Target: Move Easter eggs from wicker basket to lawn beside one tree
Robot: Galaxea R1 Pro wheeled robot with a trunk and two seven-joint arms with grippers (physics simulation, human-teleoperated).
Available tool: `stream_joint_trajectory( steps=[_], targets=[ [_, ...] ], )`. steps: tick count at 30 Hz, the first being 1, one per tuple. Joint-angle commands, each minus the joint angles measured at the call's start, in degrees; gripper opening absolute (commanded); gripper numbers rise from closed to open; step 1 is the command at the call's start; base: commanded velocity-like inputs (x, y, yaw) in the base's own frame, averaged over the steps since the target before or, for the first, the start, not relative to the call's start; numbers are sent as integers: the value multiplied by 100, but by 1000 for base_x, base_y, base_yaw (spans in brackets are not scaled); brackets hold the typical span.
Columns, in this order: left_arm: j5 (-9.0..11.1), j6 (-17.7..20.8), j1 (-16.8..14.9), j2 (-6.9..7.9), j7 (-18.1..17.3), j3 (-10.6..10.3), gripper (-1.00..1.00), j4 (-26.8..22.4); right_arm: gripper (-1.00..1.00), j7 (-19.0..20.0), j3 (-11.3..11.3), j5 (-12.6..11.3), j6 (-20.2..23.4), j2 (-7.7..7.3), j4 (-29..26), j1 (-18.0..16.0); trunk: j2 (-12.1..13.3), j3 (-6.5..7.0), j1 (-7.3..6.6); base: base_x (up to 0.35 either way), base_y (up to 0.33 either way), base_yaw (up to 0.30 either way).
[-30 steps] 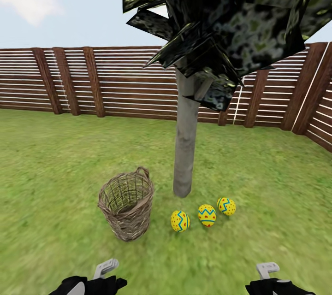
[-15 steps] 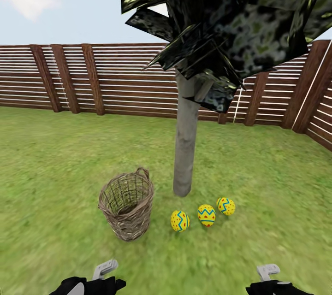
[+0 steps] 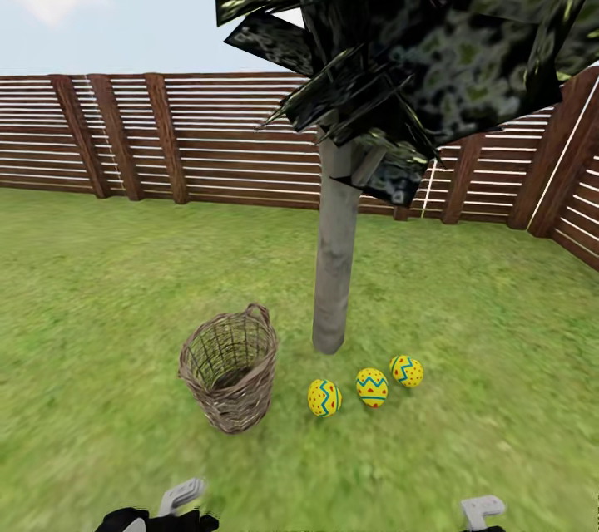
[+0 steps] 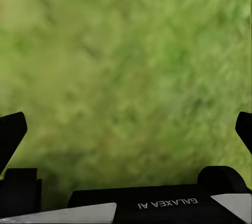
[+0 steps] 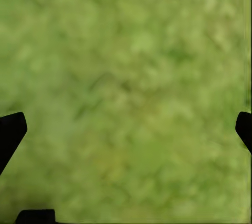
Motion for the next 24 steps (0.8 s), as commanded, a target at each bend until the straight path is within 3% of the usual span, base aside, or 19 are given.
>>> stream_joint_trajectory(
  steps=[1,7,17,20,24],
  targets=[
    [13,2,-6,1,-10,-25,100,60,100,-99,-46,34,-66,-3,13,-5,39,4,-23,0,0,0],
    [13,-193,-6,-101,-12,-30,100,228,100,-352,-46,14,-133,-1,20,-4,280,57,-155,0,0,0],
    [13,-224,-6,-105,-13,-32,100,304,100,-368,-47,32,-140,6,36,-4,681,146,-375,0,0,0],
    [13,-225,-6,-117,-13,-32,100,534,100,-362,-49,30,-127,3,101,64,801,176,-441,0,0,0],
    [13,-229,-6,-205,-7,-26,100,686,100,-355,-47,40,-131,5,136,182,961,215,-529,0,0,0]
  ],
)
